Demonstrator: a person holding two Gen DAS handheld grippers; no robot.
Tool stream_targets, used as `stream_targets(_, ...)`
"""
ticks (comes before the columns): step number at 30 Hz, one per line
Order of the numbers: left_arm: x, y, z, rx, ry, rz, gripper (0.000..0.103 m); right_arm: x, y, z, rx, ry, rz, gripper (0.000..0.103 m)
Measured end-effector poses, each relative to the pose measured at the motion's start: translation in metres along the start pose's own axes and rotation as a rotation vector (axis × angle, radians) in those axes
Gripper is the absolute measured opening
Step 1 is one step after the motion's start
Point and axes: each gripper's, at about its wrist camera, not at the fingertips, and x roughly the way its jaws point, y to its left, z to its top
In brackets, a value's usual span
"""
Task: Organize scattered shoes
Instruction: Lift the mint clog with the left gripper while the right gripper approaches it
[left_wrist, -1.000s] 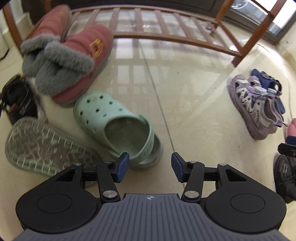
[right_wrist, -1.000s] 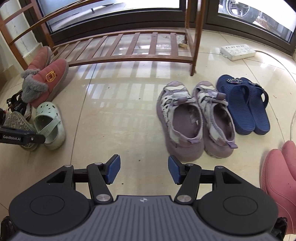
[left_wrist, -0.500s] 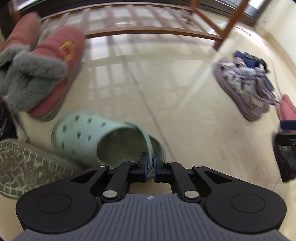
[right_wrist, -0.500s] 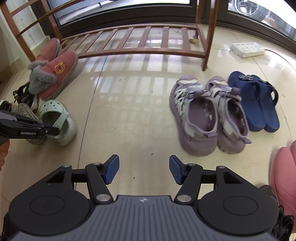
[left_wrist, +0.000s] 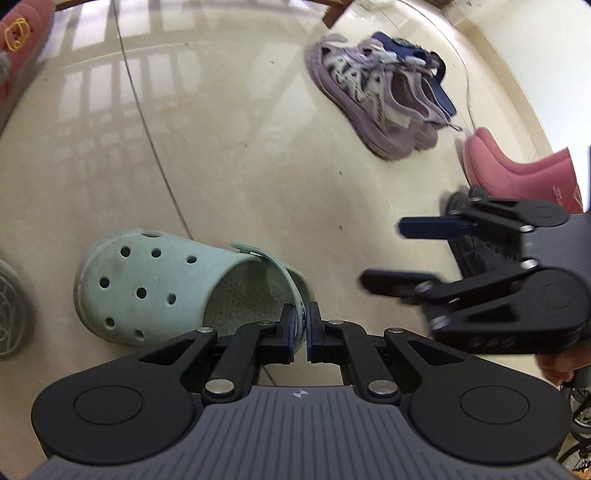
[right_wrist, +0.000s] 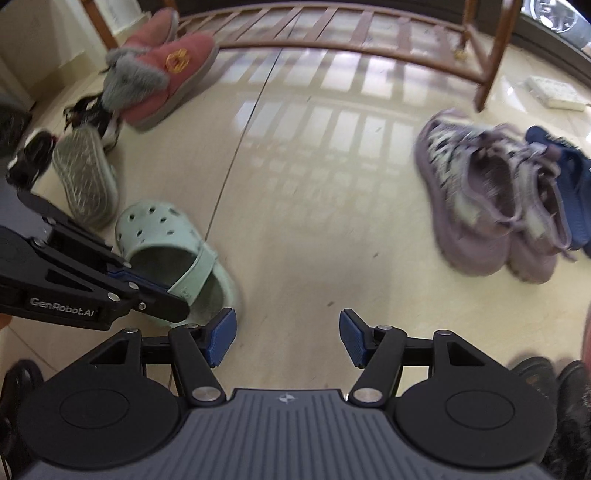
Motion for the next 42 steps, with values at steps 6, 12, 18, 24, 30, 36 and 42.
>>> stream_targets(6,0.002,0.006,0.002,-0.031,0.007,-0.023,0.006,0.02,0.015,-0.003,-0.035,0.036,0.018,0.068)
stream_targets(12,-0.004,0.014,0.002,-0.056,0.004,-0.034,0.006,0.037,0.024,-0.005,-0.055,0.063,0.031,0.069)
stream_targets(18,-0.016,0.029,-0.001,-0.11,-0.015,-0.041,0.009,0.043,0.02,-0.004,-0.037,0.068,0.032,0.072)
stream_targets(24,-0.03,0.028,0.0,-0.098,-0.037,-0.045,0.018,0.044,0.02,-0.004,-0.027,0.071,0.03,0.072)
stream_targets(30,-0.044,0.019,-0.001,-0.046,-0.065,-0.028,0.044,0.045,0.027,-0.006,-0.031,0.076,0.035,0.072)
stream_targets(36,-0.043,0.006,-0.005,0.062,-0.065,0.043,0.049,0.042,0.03,-0.005,-0.036,0.069,0.048,0.072)
stream_targets(42,-0.045,-0.005,-0.01,0.165,-0.071,0.109,0.049,0.037,0.03,0.0,-0.043,0.049,0.069,0.072)
